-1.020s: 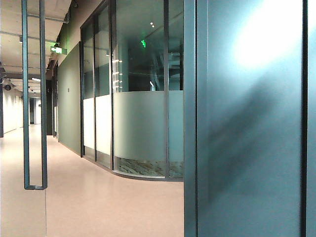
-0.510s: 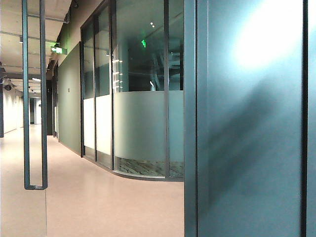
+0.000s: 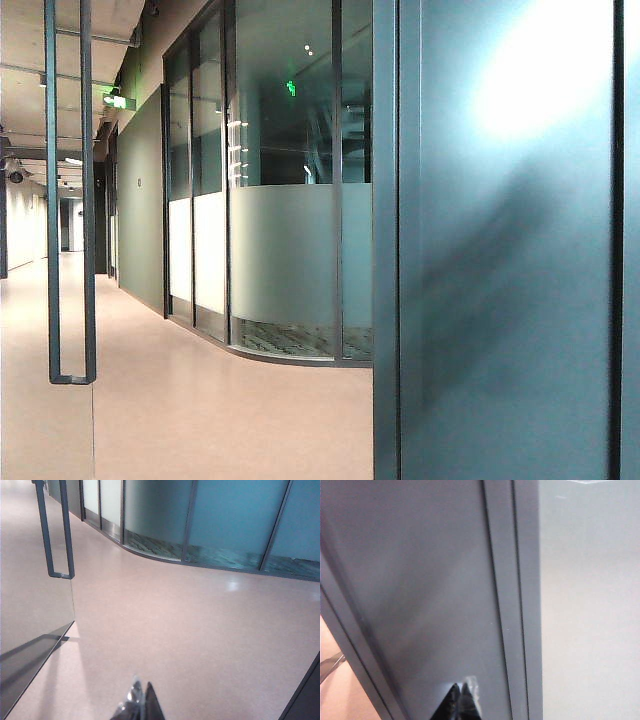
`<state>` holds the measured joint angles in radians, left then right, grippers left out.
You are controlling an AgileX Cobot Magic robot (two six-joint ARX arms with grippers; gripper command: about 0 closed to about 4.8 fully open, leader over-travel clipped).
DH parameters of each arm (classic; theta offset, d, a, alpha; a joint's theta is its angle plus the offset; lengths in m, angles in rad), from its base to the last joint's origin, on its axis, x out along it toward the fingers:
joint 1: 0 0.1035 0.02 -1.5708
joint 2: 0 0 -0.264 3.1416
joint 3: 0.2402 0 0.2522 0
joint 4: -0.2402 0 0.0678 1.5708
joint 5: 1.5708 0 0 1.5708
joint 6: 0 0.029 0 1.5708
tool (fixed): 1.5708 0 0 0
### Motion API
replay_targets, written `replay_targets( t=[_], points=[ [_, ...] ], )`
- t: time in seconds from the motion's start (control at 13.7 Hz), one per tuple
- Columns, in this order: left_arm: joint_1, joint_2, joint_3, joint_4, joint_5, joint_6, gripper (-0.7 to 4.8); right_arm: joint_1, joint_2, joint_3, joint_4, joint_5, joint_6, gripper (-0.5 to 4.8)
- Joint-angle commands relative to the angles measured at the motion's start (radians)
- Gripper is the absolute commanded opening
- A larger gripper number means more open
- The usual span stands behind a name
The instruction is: Raise the arm to find the leftmost switch on the wall and turn off the lights.
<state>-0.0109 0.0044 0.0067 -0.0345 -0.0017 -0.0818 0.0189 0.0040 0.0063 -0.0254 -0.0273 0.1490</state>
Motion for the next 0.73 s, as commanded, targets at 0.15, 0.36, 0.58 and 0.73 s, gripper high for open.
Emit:
replay_targets(
  t=[0.15, 0.36, 0.58, 0.73],
  points=[
    [0.000, 0.000, 0.002, 0.009, 0.003, 0.003, -0.05, 0.002, -0.002, 0.000, 0.030, -0.002, -0.002, -0.01],
    [0.000, 0.000, 0.002, 0.009, 0.003, 0.003, -0.05, 0.002, -0.002, 0.000, 0.026, -0.002, -0.002, -0.01],
    [0.000, 0.000, 0.002, 0.009, 0.003, 0.003, -0.05, 0.001, -0.002, 0.000, 0.026, -0.002, -0.002, -0.01],
    [0.000, 0.000, 0.002, 0.009, 0.003, 0.003, -0.05, 0.001, -0.002, 0.000, 0.026, -0.002, -0.002, -0.01]
  ],
)
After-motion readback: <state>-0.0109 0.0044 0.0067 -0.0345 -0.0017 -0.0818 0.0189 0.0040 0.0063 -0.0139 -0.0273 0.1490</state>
